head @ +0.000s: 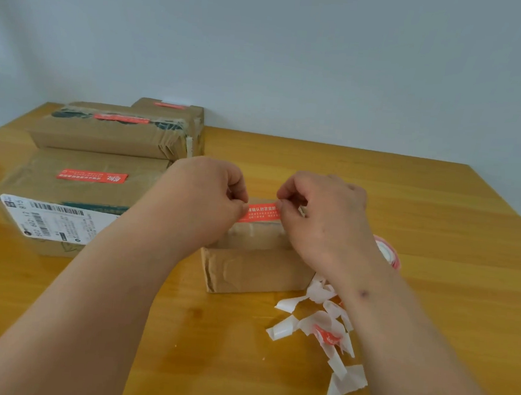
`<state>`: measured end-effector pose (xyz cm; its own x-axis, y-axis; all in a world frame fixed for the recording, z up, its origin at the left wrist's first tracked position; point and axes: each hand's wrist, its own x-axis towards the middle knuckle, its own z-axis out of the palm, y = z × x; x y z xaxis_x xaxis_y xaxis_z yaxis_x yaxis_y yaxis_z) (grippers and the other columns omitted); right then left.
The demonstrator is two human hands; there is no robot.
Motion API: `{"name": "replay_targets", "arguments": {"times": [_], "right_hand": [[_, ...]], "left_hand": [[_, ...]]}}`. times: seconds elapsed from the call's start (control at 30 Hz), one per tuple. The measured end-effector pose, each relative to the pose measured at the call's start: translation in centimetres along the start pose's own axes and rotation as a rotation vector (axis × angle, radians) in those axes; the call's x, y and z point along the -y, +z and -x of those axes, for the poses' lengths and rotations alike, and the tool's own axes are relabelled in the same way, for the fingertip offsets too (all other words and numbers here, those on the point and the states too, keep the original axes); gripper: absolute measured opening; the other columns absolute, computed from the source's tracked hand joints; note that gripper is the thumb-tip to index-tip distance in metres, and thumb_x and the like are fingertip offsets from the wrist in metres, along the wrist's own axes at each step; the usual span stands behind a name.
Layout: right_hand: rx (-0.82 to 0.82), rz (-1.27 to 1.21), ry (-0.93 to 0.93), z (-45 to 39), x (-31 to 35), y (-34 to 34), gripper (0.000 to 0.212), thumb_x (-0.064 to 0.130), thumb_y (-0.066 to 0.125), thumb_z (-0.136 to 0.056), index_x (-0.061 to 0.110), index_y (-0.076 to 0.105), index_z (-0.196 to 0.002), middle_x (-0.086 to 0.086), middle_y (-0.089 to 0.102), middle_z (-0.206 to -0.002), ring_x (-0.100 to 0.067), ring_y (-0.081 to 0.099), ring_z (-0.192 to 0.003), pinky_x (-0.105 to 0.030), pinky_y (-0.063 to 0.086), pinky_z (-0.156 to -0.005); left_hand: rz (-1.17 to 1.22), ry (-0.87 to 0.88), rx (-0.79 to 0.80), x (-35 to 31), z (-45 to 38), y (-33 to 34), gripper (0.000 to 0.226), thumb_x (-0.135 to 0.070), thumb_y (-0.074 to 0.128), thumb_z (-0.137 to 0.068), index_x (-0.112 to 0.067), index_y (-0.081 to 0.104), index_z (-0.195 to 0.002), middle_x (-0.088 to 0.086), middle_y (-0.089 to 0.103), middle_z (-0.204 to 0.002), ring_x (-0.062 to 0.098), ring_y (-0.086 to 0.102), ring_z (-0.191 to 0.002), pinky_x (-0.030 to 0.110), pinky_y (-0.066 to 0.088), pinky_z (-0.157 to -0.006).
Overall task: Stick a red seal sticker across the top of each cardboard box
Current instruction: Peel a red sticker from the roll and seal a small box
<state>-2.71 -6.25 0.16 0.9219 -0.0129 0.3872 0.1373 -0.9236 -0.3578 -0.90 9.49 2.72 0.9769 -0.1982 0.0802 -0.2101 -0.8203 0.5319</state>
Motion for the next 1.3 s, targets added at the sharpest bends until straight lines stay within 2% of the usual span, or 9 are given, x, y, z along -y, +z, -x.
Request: {"name": "replay_targets", "arguments": {"times": [0.1, 0.2, 0.33, 0.4, 0.63, 0.83, 1.0, 1.13, 1.3], "right_hand": [[0.02, 0.037, -0.004, -0.3, -0.4, 0.6, 0.012, 0.025, 0.053, -0.09, 0.03, 0.064, -0.09, 0.016, 0.059, -0.08, -0.01, 0.05, -0.091, -0.034, 0.025, -0.094], [0.045, 0.074, 0.008, -0.3, -0.7, 0.9, 0.013, 0.024, 0.052, -0.089, 0.03, 0.064, -0.091, 0.015, 0.057, -0.08, -0.011, 0.049, -0.091, -0.033, 0.025, -0.093], [0.063, 0.09, 0.017, -0.4, -1.0, 1.1, 0.013, 0.024, 0.052, -0.089, 0.03, 0.064, -0.09, 0.015, 0.053, -0.077, -0.011, 0.049, -0.091, -0.034, 0.024, -0.092], [0.069, 0.095, 0.013, -0.3, -1.0, 1.2, 0.013, 0.023, 0.053, -0.088, 0.03, 0.064, -0.089, 0.015, 0.053, -0.077, -0.012, 0.049, -0.091, -0.035, 0.025, -0.093], [0.079, 0.087, -0.015, -0.4, -1.2, 1.4, 0.013, 0.021, 0.053, -0.087, 0.027, 0.064, -0.088, 0.014, 0.052, -0.078, -0.015, 0.05, -0.091, -0.037, 0.028, -0.093], [0.08, 0.101, -0.042, -0.5, -1.4, 1.5, 0.013, 0.022, 0.051, -0.087, 0.027, 0.064, -0.089, 0.015, 0.052, -0.079, -0.014, 0.05, -0.09, -0.036, 0.028, -0.093], [0.096, 0.092, -0.063, -0.7, -1.6, 1.4, 0.013, 0.022, 0.051, -0.088, 0.027, 0.063, -0.089, 0.013, 0.058, -0.084, -0.014, 0.05, -0.091, -0.037, 0.029, -0.094], [0.122, 0.097, -0.076, -0.9, -1.7, 1.2, 0.014, 0.022, 0.05, -0.088, 0.028, 0.062, -0.089, 0.012, 0.062, -0.09, -0.014, 0.051, -0.094, -0.037, 0.029, -0.094], [0.153, 0.12, -0.081, -1.2, -1.6, 1.1, 0.013, 0.021, 0.05, -0.087, 0.028, 0.061, -0.088, 0.013, 0.059, -0.085, -0.014, 0.05, -0.095, -0.036, 0.027, -0.092]], "left_hand": [[-0.082, -0.01, 0.08, -1.1, -0.9, -0.1, 0.017, -0.025, 0.063, -0.089, -0.031, 0.062, -0.073, -0.009, 0.065, -0.081, 0.01, 0.062, -0.075, 0.025, 0.049, -0.063], [-0.158, -0.066, 0.211, -1.8, -1.4, 0.1, 0.008, -0.023, 0.058, -0.094, -0.024, 0.066, -0.096, -0.003, 0.065, -0.098, 0.016, 0.062, -0.086, 0.033, 0.054, -0.082], [-0.14, 0.039, 0.034, -0.8, -1.1, 1.3, 0.009, -0.018, 0.059, -0.091, -0.016, 0.067, -0.089, 0.0, 0.061, -0.079, 0.022, 0.061, -0.08, 0.029, 0.047, -0.068], [-0.165, 0.053, 0.014, -0.6, -1.0, 1.8, 0.009, -0.017, 0.058, -0.091, -0.017, 0.064, -0.085, 0.0, 0.059, -0.076, 0.021, 0.059, -0.077, 0.029, 0.045, -0.066], [-0.197, 0.097, -0.051, -0.8, -1.1, 2.4, 0.01, -0.016, 0.057, -0.091, -0.017, 0.067, -0.088, 0.002, 0.066, -0.083, 0.023, 0.064, -0.082, 0.03, 0.048, -0.067], [-0.217, 0.089, -0.037, -1.0, -0.9, 2.2, 0.009, -0.018, 0.055, -0.093, -0.016, 0.062, -0.087, 0.001, 0.059, -0.079, 0.021, 0.059, -0.078, 0.029, 0.044, -0.066], [-0.354, -0.025, 0.13, -2.3, -1.4, 1.3, 0.017, -0.027, 0.053, -0.097, -0.02, 0.064, -0.108, 0.0, 0.064, -0.105, 0.019, 0.06, -0.099, 0.034, 0.053, -0.086], [-0.401, -0.003, 0.122, -1.8, -1.6, 2.1, 0.012, -0.024, 0.057, -0.093, -0.02, 0.064, -0.102, -0.001, 0.064, -0.095, 0.017, 0.062, -0.089, 0.03, 0.054, -0.077], [-0.357, -0.048, 0.149, -1.7, -2.1, 2.5, 0.011, -0.022, 0.064, -0.089, -0.022, 0.062, -0.099, -0.002, 0.063, -0.091, 0.016, 0.06, -0.083, 0.027, 0.048, -0.066]]}}
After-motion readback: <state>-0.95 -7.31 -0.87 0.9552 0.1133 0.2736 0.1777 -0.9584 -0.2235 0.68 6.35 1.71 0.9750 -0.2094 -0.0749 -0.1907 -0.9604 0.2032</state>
